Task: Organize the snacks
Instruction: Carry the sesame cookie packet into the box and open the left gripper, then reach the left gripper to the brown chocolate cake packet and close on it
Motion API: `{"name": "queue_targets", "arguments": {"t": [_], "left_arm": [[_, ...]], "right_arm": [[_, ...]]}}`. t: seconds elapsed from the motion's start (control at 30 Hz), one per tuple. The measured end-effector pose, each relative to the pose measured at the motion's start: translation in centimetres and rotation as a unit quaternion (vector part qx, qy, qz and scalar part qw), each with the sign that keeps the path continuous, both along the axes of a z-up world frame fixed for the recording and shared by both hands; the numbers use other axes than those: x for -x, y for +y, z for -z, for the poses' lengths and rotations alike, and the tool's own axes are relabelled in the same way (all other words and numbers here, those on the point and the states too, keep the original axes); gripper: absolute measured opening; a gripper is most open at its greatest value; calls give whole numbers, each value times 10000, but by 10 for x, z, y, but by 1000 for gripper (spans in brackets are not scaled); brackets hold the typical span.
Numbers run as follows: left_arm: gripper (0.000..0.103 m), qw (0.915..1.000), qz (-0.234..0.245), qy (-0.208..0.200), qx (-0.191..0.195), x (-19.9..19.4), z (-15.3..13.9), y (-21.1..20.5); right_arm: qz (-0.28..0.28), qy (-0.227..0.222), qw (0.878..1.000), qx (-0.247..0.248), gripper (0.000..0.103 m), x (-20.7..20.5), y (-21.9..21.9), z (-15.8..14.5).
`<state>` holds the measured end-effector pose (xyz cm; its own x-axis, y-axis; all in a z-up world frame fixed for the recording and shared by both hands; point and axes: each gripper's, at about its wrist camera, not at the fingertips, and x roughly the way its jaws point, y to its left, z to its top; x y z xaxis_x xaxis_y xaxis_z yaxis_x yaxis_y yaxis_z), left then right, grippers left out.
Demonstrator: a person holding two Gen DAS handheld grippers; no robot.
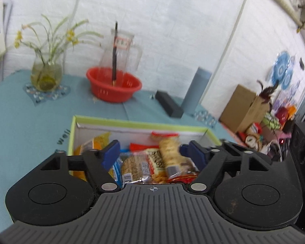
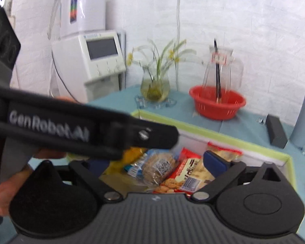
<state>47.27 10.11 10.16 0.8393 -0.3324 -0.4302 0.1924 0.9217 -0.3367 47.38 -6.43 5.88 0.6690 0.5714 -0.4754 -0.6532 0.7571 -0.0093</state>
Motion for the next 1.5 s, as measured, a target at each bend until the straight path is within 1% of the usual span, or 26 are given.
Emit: {"name": "queue_targets", "arguments": {"t": [0.07, 0.13, 0.2, 0.23, 0.33, 0.43, 0.5, 0.57, 0.6, 0.63, 0.67, 0.7, 0.73, 0.77, 0.83, 0.9, 0.97, 1.07, 1.17, 1.23, 1.27, 1.33, 1.4, 1.43, 1.5], "left_arm": [[69, 9996, -14, -288, -51, 24, -12, 5], [74, 9990, -51, -441, -86, 48, -18, 11], [75, 9988, -148, -468, -77, 73, -17, 19], [76, 9989, -197, -426, -72, 83, -13, 23], [77, 9985, -527, -81, -112, 112, 11, 35], [77, 9964, -754, 353, -174, 132, 40, 47], [76, 9940, -878, 617, -203, 138, 56, 55], [75, 9922, -924, 809, -215, 138, 65, 63], [73, 9923, -865, 858, -222, 135, 70, 66], [68, 9918, -861, 915, -233, 132, 73, 69], [65, 9909, -875, 995, -243, 128, 76, 71], [60, 9910, -797, 1049, -241, 122, 79, 72], [55, 9913, -664, 1110, -231, 118, 83, 73], [56, 9910, -653, 1139, -271, 117, 86, 72], [51, 9920, -582, 1018, -471, 123, 84, 66], [51, 9930, -384, 947, -594, 132, 83, 56], [51, 9936, -162, 944, -605, 142, 83, 46], [54, 9934, 169, 937, -638, 164, 83, 25], [59, 9923, 444, 845, -790, 188, 83, -1], [62, 9907, 745, 743, -865, 196, 84, -23], [62, 9891, 921, 707, -906, 196, 84, -35], [61, 9848, 1256, 617, -1029, 192, 81, -55], [59, 9798, 1502, 587, -1184, 185, 81, -71], [56, 9794, 1509, 590, -1207, 181, 79, -75], [51, 9837, 1282, 601, -1107, 180, 70, -72]], "right_arm": [[8, -218, 9996, -156, 102, 25, -13, -12], [-67, -322, 9991, -256, 102, 54, -24, -17], [-228, -216, 9989, -348, 102, 80, -29, -15], [-359, -55, 9986, -392, 103, 91, -29, -11], [-795, 504, 9947, -414, 103, 121, -21, 12], [-1031, 892, 9905, -153, 103, 139, 2, 42], [-1119, 1159, 9869, 7, 103, 141, 18, 58], [-1113, 1352, 9845, 120, 102, 137, 33, 70], [-1040, 1438, 9839, 191, 102, 132, 41, 76], [-966, 1507, 9836, 212, 102, 128, 47, 80], [-925, 1588, 9827, 205, 102, 125, 54, 83], [-923, 1556, 9834, 159, 102, 124, 58, 82], [-927, 1630, 9822, 145, 102, 123, 62, 82], [-928, 1676, 9814, 103, 102, 125, 64, 81], [-965, 1751, 9798, 50, 102, 135, 65, 76], [-930, 1740, 9803, 107, 102, 151, 61, 74], [-863, 1720, 9811, 185, 102, 170, 52, 74], [-793, 1745, 9813, 154, 102, 205, 37, 74], [-629, 1620, 9847, 124, 102, 241, 18, 75], [-477, 1558, 9866, 89, 102, 259, 7, 75], [-352, 1552, 9872, 69, 102, 264, 2, 76], [-45, 1369, 9904, 196, 102, 275, -6, 77], [-25, 1372, 9904, 139, 102, 280, -16, 78], [-15, 1399, 9901, 124, 102, 282, -20, 77], [-129, 1521, 9883, -26, 103, 281, -30, 72]]}}
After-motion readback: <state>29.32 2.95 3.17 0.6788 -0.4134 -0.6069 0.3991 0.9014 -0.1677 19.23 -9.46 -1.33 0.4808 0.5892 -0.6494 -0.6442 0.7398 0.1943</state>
